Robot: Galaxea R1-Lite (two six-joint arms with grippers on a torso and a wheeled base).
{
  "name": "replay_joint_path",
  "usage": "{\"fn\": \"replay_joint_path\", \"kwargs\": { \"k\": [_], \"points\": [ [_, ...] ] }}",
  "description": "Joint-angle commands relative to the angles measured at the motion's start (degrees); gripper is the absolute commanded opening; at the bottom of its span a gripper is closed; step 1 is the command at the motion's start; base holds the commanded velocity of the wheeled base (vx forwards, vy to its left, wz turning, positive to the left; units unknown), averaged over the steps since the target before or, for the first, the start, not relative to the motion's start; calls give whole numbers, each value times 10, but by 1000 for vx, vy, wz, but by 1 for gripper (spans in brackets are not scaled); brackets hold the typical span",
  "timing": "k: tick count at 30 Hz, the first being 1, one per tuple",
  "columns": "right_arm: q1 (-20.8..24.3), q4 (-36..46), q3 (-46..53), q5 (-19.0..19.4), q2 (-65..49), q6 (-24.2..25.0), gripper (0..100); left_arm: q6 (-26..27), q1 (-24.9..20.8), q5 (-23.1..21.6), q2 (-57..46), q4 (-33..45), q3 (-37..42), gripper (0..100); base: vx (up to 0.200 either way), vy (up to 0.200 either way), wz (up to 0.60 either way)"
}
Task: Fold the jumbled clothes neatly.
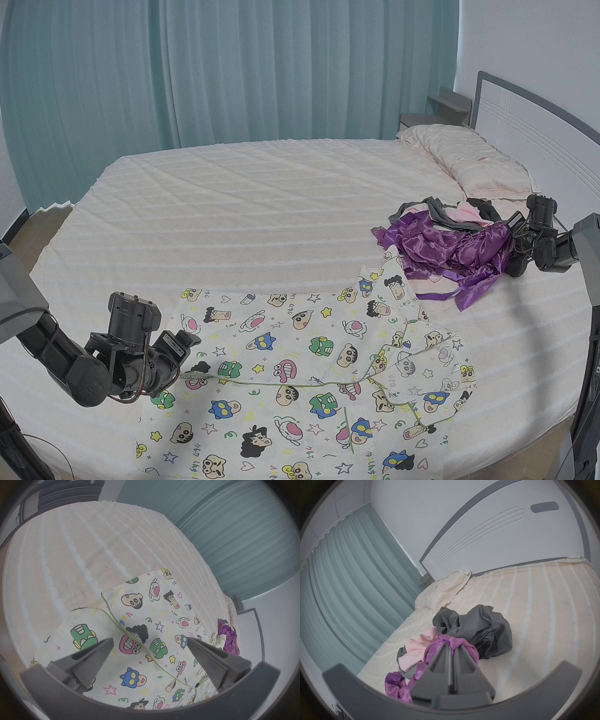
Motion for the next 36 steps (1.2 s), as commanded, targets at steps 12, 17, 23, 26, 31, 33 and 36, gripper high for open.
{"fn": "replay_joint_path", "kwargs": {
  "k": [12, 17, 23, 26, 31, 33, 36],
  "points": [
    [-4, 115, 170, 85, -73, -112, 100, 0, 0, 0, -2, 0, 0, 100, 0, 0, 0],
    [-27, 153, 230, 113, -140, -133, 100, 0, 0, -1, -4, 0, 0, 100, 0, 0, 0],
    [-48, 153, 303, 148, -212, -176, 100, 1, 4, -1, -19, 0, 0, 100, 0, 0, 0],
    [-55, 126, 326, 154, -237, -200, 100, 1, 4, -1, -26, 0, 2, 100, 0, 0, 0],
    [-42, 101, 401, 184, -296, -151, 100, 2, 4, -2, -48, 0, 3, 100, 0, 0, 0],
    [-42, 96, 409, 186, -304, -132, 100, 2, 4, -2, -51, 0, 3, 100, 0, 0, 0],
    [-36, 81, 435, 202, -331, -40, 100, 2, 4, -1, -55, 0, -2, 100, 0, 0, 0]
  ]
}}
